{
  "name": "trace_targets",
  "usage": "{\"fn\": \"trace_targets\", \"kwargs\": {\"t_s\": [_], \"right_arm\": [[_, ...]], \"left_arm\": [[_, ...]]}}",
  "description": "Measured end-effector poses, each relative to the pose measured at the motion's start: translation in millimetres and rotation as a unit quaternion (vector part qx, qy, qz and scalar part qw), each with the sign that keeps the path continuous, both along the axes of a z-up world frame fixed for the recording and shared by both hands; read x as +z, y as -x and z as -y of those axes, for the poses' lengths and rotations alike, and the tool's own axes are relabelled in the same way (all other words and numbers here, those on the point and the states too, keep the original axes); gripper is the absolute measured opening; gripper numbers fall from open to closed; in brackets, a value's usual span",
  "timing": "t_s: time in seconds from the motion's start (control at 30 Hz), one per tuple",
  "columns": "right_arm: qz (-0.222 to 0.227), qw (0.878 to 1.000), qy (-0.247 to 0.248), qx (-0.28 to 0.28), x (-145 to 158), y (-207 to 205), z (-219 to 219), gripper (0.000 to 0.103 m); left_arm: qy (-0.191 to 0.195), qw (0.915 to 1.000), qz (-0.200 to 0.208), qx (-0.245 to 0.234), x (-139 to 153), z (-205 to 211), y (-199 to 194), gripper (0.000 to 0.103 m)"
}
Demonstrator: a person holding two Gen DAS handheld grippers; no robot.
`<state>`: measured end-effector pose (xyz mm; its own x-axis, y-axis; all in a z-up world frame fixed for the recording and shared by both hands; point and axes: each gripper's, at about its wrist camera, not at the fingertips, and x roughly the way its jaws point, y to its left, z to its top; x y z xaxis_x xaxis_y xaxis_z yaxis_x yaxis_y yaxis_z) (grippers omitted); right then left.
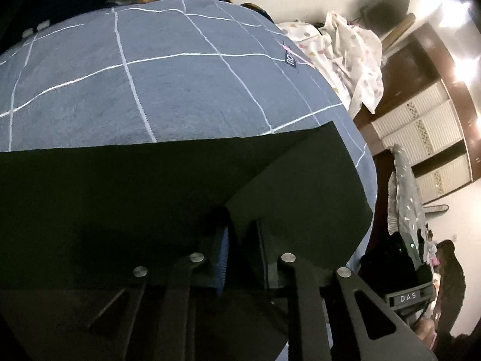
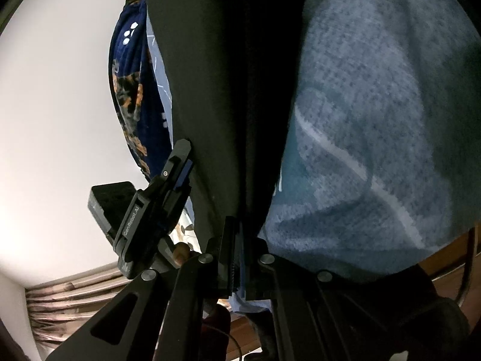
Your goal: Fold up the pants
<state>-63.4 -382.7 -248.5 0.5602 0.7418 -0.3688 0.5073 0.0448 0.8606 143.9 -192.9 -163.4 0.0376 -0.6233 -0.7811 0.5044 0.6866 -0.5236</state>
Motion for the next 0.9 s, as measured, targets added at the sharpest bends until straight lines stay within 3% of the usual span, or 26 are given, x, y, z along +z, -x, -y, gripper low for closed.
{"fn": "trace_targets", "kwargs": {"t_s": [0.3,0.47,0.57,0.63,0.73,0.83,0.9], "right_arm": [[0.003,1.000,-0.003,-0.003,-1,1,3,0.000],[-0.002,1.000,-0.009,-0.002,-5,1,2,0.000],[-0.004,1.000,-0.013,-0.003,-6,2,2,0.000],[-0.004,1.000,-0.012,-0.002,-6,2,2,0.000],[-0.005,1.000,-0.013,-0.002,-7,2,1,0.000],[-0.004,1.000,-0.013,0.001,-7,2,1,0.000],[0.000,1.000,-0.014,0.003,-6,-1,1,0.002]], "left_arm": [[0.009,0.9984,0.055,-0.001,21,2,6,0.014],[-0.010,0.9990,0.043,0.008,1,-4,8,0.015],[0.006,0.9992,0.035,0.016,-3,-10,8,0.017],[0.001,0.9995,0.029,0.013,-2,-12,9,0.021],[-0.006,0.9997,0.020,0.009,5,-16,12,0.038],[-0.002,0.9993,0.033,0.019,18,-28,18,0.049],[0.003,0.9991,0.031,0.027,27,-42,23,0.050]]}}
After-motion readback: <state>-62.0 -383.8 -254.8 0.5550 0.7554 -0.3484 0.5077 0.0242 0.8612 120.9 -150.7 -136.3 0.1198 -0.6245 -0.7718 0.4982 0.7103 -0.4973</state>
